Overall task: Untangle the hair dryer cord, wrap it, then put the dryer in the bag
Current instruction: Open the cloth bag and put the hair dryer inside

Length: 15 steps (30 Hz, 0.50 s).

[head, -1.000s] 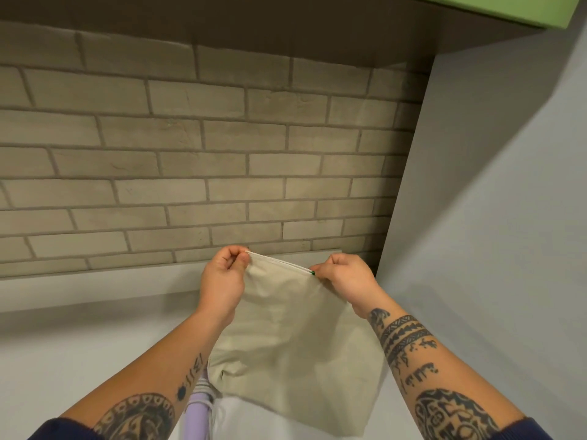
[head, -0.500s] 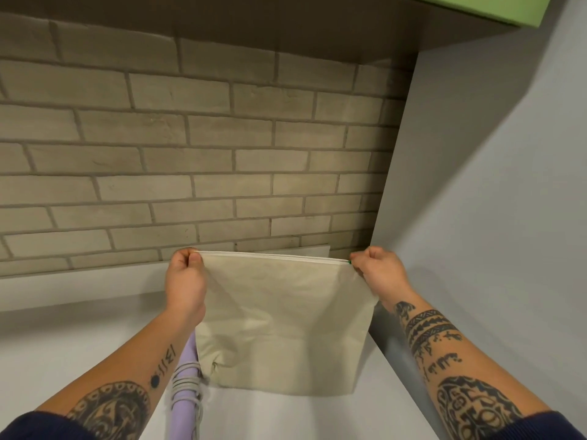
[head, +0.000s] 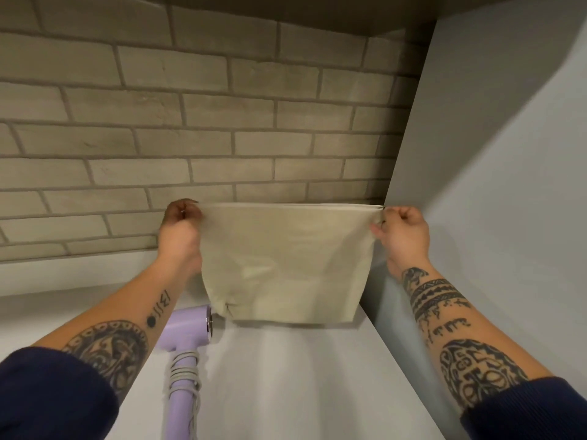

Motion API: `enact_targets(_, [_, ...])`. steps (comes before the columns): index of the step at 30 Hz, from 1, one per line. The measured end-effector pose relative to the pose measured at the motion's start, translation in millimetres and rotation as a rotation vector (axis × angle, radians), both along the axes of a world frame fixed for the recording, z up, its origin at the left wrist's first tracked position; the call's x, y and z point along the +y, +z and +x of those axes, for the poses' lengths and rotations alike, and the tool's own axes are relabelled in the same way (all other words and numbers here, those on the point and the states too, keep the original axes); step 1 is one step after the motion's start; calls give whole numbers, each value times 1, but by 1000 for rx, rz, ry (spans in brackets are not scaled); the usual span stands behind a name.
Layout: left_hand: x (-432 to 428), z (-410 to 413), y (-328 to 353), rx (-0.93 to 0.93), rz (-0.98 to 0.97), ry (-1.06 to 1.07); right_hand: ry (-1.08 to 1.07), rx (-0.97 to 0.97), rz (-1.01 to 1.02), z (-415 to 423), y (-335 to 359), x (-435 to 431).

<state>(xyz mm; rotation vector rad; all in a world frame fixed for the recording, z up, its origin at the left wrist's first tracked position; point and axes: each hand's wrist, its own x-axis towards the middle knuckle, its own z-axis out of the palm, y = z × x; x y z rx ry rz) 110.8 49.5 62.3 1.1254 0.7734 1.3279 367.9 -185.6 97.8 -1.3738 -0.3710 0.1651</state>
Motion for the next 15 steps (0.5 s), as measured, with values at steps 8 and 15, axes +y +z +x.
enact_targets(8, [-16,-27,-35,134,93,-138,95,198,278,7,-42,-1])
enact_targets(15, [-41,-59,-123,446,66,-381,-4,294,-14,0,-143,-41])
